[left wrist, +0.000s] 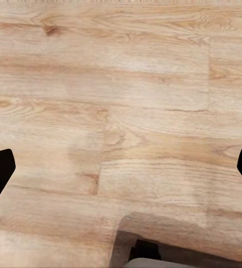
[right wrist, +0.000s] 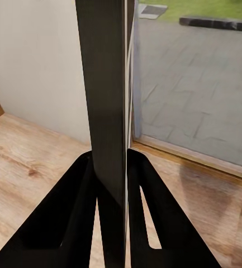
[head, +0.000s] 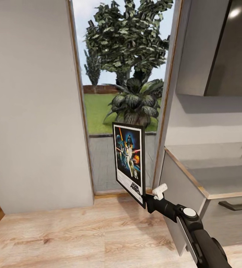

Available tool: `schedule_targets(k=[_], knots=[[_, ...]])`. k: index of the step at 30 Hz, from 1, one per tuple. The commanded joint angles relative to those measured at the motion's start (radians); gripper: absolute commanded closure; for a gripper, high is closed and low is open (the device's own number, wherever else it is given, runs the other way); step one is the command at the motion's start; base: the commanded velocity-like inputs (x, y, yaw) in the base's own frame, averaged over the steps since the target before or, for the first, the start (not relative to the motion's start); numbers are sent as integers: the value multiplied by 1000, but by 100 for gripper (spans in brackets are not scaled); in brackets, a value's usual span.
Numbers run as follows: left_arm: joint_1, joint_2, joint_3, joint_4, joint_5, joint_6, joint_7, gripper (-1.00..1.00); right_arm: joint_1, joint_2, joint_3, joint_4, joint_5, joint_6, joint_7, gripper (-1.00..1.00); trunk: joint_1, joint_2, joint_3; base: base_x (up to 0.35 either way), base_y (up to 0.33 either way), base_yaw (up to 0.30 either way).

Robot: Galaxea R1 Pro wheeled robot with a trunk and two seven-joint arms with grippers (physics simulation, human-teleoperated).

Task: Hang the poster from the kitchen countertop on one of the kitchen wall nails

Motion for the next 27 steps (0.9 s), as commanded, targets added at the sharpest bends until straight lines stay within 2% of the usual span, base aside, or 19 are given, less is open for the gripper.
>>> schedule_targets(k=[1,27], knots=[[0,0,1,-1,3,-1,-2,-100,-1,0,0,-1,5,4,6,100,-4,6,2,0,0,0],[0,1,0,-3,1,-1,-2,-100,-1,0,1,0,5,4,5,100,-103,188,84,0,0,0]])
